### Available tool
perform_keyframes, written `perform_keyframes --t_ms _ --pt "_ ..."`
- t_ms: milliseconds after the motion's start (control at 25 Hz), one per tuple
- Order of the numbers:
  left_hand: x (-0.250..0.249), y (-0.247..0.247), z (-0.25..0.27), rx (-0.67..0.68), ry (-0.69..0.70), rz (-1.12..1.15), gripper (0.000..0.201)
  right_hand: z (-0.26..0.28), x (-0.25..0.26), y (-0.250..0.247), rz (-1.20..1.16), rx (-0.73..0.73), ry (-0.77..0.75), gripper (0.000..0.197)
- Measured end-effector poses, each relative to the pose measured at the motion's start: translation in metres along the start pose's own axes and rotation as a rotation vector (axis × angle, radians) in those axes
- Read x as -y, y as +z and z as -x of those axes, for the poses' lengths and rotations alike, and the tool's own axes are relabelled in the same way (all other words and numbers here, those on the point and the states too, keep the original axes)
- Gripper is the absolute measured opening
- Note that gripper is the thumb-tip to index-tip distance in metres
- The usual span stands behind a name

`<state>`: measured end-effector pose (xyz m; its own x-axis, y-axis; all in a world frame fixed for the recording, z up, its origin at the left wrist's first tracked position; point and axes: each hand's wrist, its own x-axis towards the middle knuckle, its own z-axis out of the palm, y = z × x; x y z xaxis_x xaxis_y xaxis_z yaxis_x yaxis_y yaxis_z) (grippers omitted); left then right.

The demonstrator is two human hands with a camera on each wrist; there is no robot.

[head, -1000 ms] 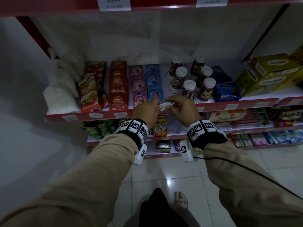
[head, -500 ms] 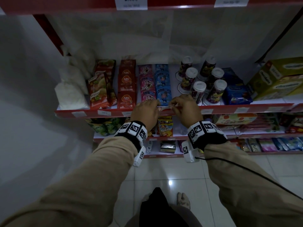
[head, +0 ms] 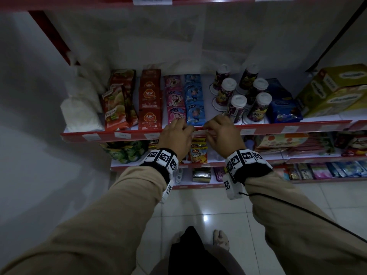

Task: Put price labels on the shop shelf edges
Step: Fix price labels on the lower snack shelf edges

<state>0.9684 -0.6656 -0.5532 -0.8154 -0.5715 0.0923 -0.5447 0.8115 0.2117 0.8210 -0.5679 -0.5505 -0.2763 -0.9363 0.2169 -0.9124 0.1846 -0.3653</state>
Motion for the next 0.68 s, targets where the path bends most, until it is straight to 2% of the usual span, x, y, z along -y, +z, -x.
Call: perform_keyframes --t_ms 280,680 --pt "0.0012 0.0002 0.0017 0.026 0.028 -0.037 0.029 -0.0053 -0.0013 -0.0005 0.104 0.125 0.016 0.021" --pt "0.0014 0.004 0.0032 0.031 0.02 -0.066 0.028 0.0009 0.0008 0.003 0.175 0.155 0.062 0.023"
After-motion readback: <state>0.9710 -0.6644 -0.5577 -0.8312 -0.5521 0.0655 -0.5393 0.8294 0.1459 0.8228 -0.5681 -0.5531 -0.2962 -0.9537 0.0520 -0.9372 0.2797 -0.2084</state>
